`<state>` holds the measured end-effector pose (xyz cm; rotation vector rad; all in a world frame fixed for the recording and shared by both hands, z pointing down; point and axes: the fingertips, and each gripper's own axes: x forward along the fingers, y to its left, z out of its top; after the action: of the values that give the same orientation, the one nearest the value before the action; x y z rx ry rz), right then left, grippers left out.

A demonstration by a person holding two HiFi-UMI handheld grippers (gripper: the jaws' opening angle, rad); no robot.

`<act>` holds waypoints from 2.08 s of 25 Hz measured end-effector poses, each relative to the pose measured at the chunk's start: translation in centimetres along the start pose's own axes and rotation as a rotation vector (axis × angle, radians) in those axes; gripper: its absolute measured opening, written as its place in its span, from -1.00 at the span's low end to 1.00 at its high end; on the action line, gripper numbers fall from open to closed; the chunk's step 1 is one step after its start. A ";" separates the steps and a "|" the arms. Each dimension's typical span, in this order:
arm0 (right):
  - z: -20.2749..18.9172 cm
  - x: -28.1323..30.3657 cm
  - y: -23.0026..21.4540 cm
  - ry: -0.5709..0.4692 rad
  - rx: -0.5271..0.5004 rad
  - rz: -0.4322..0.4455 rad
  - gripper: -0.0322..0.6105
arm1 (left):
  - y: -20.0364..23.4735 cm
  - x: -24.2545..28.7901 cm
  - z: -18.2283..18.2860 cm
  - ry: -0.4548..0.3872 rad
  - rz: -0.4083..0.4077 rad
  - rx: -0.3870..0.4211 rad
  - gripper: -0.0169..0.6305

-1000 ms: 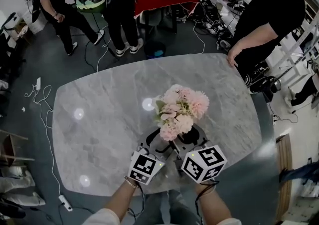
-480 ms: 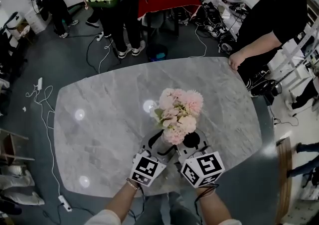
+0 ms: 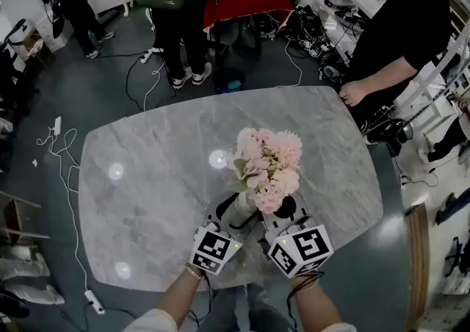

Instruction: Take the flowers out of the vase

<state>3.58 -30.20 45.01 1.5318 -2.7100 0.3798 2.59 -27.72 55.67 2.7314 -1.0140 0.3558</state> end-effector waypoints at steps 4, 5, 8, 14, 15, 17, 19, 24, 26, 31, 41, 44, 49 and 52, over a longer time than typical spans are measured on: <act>0.8 -0.3 0.0 -0.004 0.003 -0.001 -0.75 | 0.0 0.0 0.2 0.001 0.002 -0.001 -0.02; 1.0 -0.4 0.1 -0.006 0.003 -0.002 -0.75 | 0.0 0.0 0.2 0.001 0.002 -0.001 -0.02; 1.5 -0.6 0.1 -0.014 0.003 -0.007 -0.75 | 0.1 0.1 0.1 0.000 0.005 -0.002 -0.02; 2.7 -1.2 0.2 -0.026 -0.012 -0.016 -0.78 | 0.0 0.1 0.2 -0.003 -0.001 -0.005 -0.01; 3.0 -1.4 0.2 -0.029 -0.015 -0.017 -0.79 | 0.0 0.2 0.3 -0.001 -0.003 -0.005 -0.01; 3.5 -1.6 0.2 -0.035 -0.021 -0.019 -0.80 | -0.1 0.2 0.3 0.001 -0.003 -0.007 -0.01; 3.9 -1.7 0.3 -0.042 -0.031 -0.021 -0.81 | -0.1 0.3 0.2 0.002 -0.005 -0.008 -0.01; 5.2 -2.2 0.9 -0.060 -0.056 -0.023 -0.83 | -0.3 0.2 0.2 0.010 -0.010 -0.001 -0.01; 5.7 -2.5 1.2 -0.069 -0.062 -0.022 -0.83 | -0.4 0.0 0.3 0.011 -0.010 0.004 -0.01; 6.6 -3.1 1.5 -0.095 -0.070 -0.020 -0.84 | -0.6 0.0 0.1 0.006 -0.008 0.010 -0.01; 8.0 -3.8 1.7 -0.135 -0.068 -0.023 -0.84 | -0.8 0.1 0.1 -0.001 -0.009 0.007 -0.01; 8.5 -4.0 1.7 -0.143 -0.071 -0.025 -0.84 | -0.8 0.0 0.2 -0.004 -0.008 -0.001 -0.01; 9.1 -4.2 1.5 -0.152 -0.068 -0.025 -0.84 | -1.0 -0.3 1.6 -0.043 -0.002 -0.013 -0.01; 8.9 -4.2 2.0 -0.157 -0.067 -0.026 -0.84 | -0.9 -0.8 1.7 -0.054 -0.005 -0.007 -0.01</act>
<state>5.11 -27.58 35.44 1.6422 -2.7822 0.1726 2.86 -26.98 53.67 2.7504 -1.0193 0.2786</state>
